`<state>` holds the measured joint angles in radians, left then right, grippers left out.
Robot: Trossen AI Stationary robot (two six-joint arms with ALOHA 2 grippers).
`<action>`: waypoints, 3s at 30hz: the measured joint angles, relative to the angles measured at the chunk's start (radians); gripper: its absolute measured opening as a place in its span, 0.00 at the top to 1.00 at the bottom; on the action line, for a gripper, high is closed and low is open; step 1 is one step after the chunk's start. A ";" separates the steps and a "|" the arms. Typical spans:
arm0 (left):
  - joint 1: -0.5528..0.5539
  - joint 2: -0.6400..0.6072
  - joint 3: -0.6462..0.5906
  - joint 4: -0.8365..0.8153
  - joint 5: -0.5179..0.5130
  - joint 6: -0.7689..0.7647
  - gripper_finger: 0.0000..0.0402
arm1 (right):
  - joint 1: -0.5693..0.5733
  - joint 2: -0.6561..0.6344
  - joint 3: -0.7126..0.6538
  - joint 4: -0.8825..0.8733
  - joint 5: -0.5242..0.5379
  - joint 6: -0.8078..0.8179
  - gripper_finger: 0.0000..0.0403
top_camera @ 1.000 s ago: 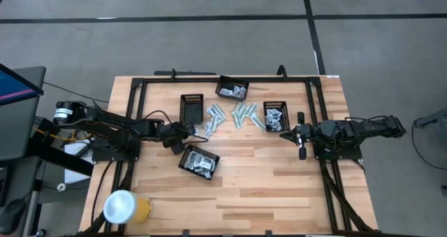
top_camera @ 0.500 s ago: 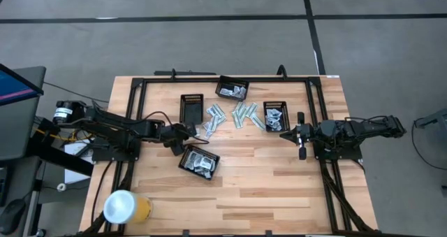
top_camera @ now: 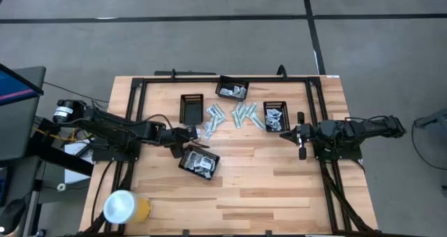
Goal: Pick & Place First Aid Supplies
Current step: Put the white towelette pack into the bottom black bin, then put the green bandage into the left black bin
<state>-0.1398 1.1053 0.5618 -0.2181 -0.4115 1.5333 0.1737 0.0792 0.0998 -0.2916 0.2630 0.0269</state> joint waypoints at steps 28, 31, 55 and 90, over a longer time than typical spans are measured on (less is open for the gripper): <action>-0.202 -0.092 0.049 -0.080 -0.123 0.106 0.99 | 0.000 0.000 0.000 0.000 0.000 0.000 0.98; -0.216 -0.092 0.065 -0.081 -0.124 0.129 0.99 | 0.000 0.000 0.000 0.000 0.000 0.000 0.98; -0.427 -0.066 0.101 -0.080 -0.059 0.032 0.99 | 0.000 0.000 0.000 0.000 0.000 0.000 0.98; -0.401 -0.055 0.096 -0.021 0.068 -0.082 0.78 | 0.000 0.000 0.000 0.000 0.000 0.000 0.98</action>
<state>-0.5409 1.0504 0.6579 -0.2395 -0.3434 1.4517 0.1738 0.0792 0.0998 -0.2913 0.2630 0.0266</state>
